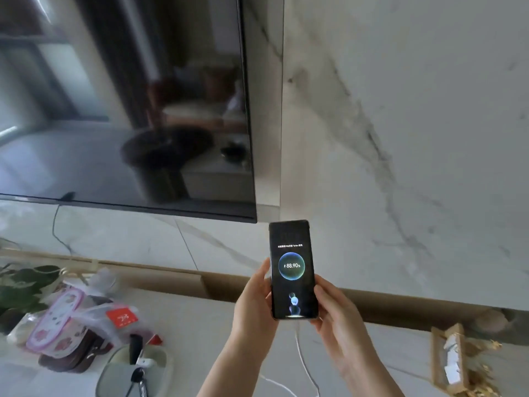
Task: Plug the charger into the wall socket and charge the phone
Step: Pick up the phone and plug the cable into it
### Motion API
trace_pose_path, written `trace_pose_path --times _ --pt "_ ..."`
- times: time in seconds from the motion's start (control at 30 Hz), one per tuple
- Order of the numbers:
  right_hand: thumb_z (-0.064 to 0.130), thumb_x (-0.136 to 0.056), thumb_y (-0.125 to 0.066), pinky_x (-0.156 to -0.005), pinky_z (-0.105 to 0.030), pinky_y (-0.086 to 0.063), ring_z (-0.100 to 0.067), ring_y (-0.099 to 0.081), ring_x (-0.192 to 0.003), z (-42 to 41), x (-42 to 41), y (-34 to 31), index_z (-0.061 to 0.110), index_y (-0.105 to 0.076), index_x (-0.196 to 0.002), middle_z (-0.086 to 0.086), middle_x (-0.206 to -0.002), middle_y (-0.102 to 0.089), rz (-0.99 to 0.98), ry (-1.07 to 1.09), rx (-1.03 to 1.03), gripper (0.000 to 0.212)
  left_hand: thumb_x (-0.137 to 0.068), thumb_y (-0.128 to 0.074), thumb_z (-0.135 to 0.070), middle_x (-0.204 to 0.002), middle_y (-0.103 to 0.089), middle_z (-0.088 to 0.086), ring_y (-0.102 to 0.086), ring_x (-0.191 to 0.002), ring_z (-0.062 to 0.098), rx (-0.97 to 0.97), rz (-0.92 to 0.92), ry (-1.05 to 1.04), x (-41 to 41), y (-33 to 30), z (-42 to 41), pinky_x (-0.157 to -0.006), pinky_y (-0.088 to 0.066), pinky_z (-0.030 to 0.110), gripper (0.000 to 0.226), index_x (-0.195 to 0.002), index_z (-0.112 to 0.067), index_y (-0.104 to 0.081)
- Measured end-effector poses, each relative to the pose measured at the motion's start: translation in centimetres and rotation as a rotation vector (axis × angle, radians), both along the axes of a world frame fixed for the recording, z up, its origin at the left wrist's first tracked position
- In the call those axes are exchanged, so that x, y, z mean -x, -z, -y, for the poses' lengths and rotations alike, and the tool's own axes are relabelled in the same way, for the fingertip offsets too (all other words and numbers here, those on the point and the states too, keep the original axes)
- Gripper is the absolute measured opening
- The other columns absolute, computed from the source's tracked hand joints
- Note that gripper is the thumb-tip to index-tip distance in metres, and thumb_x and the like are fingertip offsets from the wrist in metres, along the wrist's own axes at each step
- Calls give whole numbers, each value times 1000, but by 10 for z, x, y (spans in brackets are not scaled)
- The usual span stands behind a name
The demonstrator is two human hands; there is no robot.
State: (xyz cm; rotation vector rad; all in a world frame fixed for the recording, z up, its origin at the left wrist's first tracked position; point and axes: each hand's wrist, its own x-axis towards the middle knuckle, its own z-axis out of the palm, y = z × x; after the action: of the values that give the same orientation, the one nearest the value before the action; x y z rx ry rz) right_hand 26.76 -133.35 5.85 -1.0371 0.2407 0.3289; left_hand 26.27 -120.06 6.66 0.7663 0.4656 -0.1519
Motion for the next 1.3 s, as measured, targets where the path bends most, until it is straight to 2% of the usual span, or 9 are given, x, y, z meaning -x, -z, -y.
trace_pose_path --times 0.13,0.27,0.43,0.57,0.7,0.9,1.03,1.1,1.3 --pt "10 -94 -48 -66 -29 -51 -23 -69 -96 -2 4 59 16 -61 -118 -8 -108 -72 -179 -67 153 28 -92 -53 -17 -93 -77 16 -70 -90 35 14 -206 -69 10 62 1 -78 -54 43 26 -103 -1 -71" --pt "7 -95 -46 -69 -34 -52 -27 -68 -97 -5 1 115 14 -61 -116 -12 -106 -71 -363 -121 198 27 -96 -34 -8 -114 -70 21 -69 -94 34 -58 -362 -20 13 132 -7 -71 -56 38 39 -120 -7 -64" --pt "-3 -91 -41 -66 -33 -53 -24 -68 -90 -8 -12 179 11 -67 -103 -11 -98 -72 -483 -166 273 31 -97 -36 -6 -113 -70 19 -67 -98 34 -106 -469 15 12 201 -16 -74 -55 37 39 -120 -14 -66" --pt "-5 -89 -41 -70 -34 -54 -26 -67 -89 -9 -26 239 3 -67 -108 -16 -102 -70 -533 -188 336 34 -100 -39 -9 -97 -71 7 -66 -84 23 -193 -525 88 2 250 -19 -63 -51 30 34 -119 -19 -65" --pt "-2 -87 -45 -64 -30 -53 -25 -68 -89 -8 -35 303 12 -64 -114 -14 -102 -72 -570 -250 438 36 -100 -41 -8 -92 -70 5 -66 -77 19 -255 -604 164 -3 314 -20 -58 -52 27 34 -126 -18 -60" --pt "-6 -86 -40 -63 -32 -50 -25 -66 -81 -7 -43 397 12 -60 -116 -12 -89 -71 -659 -259 479 40 -92 -44 3 -88 -70 10 -67 -76 21 -394 -709 238 -17 403 -20 -62 -56 28 37 -119 -13 -61" --pt "-8 -84 -38 -64 -33 -52 -27 -65 -80 -8 -50 444 9 -62 -110 -12 -91 -69 -686 -233 489 39 -88 -46 1 -83 -70 9 -66 -76 23 -518 -746 314 -32 458 -17 -80 -57 39 37 -115 -16 -65" --pt "-9 -83 -39 -66 -32 -51 -28 -63 -81 -7 -54 463 7 -63 -106 -13 -91 -67 -698 -218 507 37 -88 -46 3 -84 -70 10 -67 -78 25 -537 -753 351 -39 478 -15 -78 -59 38 37 -112 -17 -65" --pt "-5 -86 -44 -64 -29 -39 -23 -56 -74 0 -58 496 18 -62 -76 -7 -79 -61 -699 -216 559 31 -83 -50 -4 -83 -74 8 -68 -75 28 -715 -721 480 -52 520 -11 -81 -59 51 39 -107 -26 -71"
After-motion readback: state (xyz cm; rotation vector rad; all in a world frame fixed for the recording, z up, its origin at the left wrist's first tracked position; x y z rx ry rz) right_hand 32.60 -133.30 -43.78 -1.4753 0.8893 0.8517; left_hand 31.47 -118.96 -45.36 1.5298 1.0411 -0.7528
